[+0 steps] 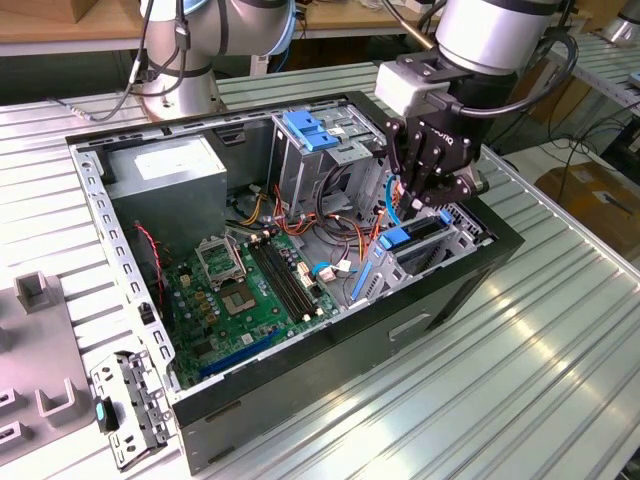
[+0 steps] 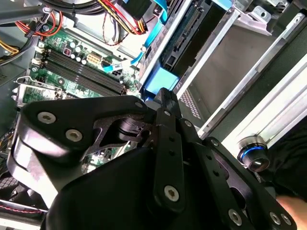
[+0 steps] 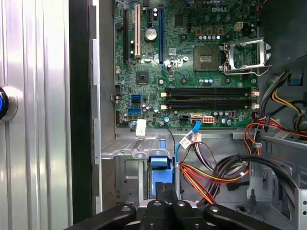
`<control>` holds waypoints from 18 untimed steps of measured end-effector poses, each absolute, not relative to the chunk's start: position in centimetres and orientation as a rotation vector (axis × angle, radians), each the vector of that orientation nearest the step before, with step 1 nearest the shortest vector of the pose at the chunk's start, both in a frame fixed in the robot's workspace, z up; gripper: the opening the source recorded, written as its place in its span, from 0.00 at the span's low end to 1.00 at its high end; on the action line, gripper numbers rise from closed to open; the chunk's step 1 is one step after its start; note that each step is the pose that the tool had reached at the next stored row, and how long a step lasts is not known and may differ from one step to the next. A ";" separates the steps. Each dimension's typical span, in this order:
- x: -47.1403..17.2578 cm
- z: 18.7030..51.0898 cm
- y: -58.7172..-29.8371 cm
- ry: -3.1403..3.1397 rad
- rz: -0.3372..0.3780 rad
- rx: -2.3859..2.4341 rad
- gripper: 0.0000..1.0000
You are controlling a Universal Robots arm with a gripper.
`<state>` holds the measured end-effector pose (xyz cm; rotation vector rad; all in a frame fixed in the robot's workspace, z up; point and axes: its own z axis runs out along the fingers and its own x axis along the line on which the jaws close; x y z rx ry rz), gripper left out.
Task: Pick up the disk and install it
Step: 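Insert the first disk wire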
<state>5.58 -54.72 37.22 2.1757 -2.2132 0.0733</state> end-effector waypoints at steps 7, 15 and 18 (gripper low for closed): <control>5.6 37.1 -54.7 -2.213 0.073 2.176 0.11; 6.8 37.1 -54.7 -2.209 0.073 2.179 0.11; 7.6 37.0 -54.7 -2.178 0.074 2.211 0.11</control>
